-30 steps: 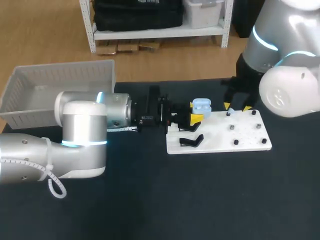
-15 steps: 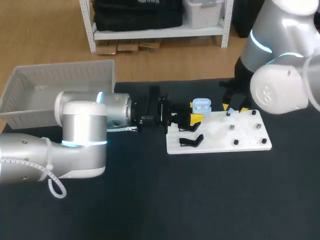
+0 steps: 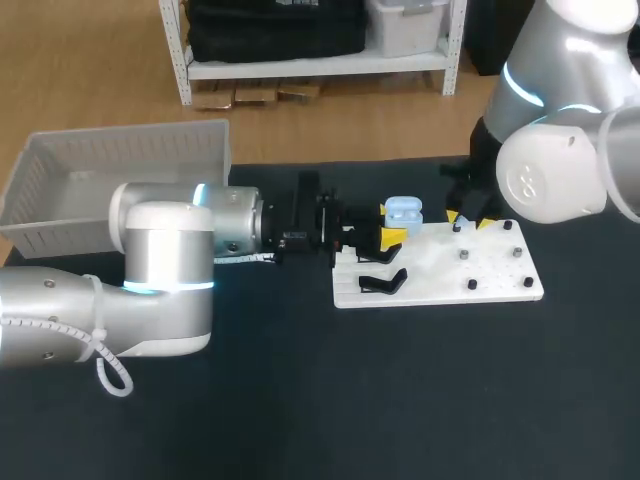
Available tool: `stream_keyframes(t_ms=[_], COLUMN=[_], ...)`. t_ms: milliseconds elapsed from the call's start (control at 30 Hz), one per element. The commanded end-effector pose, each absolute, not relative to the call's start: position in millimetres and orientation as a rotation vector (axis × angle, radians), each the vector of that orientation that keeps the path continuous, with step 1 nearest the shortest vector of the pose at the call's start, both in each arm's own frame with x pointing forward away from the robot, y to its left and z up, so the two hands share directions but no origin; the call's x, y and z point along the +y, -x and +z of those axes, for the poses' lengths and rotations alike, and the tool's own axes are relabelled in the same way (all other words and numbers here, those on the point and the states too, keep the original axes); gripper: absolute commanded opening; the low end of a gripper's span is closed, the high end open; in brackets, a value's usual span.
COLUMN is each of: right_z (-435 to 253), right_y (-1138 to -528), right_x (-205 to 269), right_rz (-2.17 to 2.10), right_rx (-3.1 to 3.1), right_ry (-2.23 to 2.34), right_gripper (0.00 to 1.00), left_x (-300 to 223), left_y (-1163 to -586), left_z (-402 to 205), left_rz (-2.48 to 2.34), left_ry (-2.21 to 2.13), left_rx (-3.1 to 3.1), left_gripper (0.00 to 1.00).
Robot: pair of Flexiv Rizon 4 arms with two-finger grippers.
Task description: Pick up each earbud case from the left stands, insert the matching earbuds, close the lid, and place the case in the box.
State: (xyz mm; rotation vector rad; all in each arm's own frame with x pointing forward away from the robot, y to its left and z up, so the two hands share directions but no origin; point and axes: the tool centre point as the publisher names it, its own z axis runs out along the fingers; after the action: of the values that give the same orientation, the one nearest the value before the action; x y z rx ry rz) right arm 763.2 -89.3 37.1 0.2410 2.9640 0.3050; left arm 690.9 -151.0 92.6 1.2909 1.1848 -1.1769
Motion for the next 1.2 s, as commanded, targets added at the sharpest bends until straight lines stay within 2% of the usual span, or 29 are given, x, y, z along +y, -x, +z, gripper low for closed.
stream_keyframes(t_ms=[33,267,533,700,800,1033,1200], right_z=[34.0,31.2,27.7,28.6,29.2,27.6,27.8], right_y=[-766.1,-768.1,-772.1,-775.4,-775.5,-774.0,-772.9], right_x=[-90.1,-87.8,-85.9,-86.1,-86.9,-88.9,-89.7], right_rz=[0.306,0.317,0.318,0.312,0.303,0.279,0.277], right_rx=[2.967,2.975,2.984,2.982,2.982,2.991,2.991], right_ry=[-0.248,-0.253,-0.253,-0.259,-0.259,-0.270,-0.280], right_gripper=[0.39,0.31,0.32,0.28,0.20,0.39,0.42], left_x=[-151.2,-151.2,-151.2,-151.2,-151.2,-151.2,-151.2], left_y=[-689.2,-689.2,-689.2,-689.2,-689.2,-689.2,-689.2], left_z=[91.9,91.9,91.9,91.9,91.9,91.9,91.9], left_rz=[-1.170,-1.170,-1.170,-1.170,-1.170,-1.170,-1.170], left_ry=[-1.285,-1.285,-1.285,-1.285,-1.285,-1.285,-1.285], left_rx=[1.184,1.184,1.184,1.184,1.184,1.184,1.184], left_gripper=[0.00,0.00,0.00,0.00,0.00,0.00,0.00])
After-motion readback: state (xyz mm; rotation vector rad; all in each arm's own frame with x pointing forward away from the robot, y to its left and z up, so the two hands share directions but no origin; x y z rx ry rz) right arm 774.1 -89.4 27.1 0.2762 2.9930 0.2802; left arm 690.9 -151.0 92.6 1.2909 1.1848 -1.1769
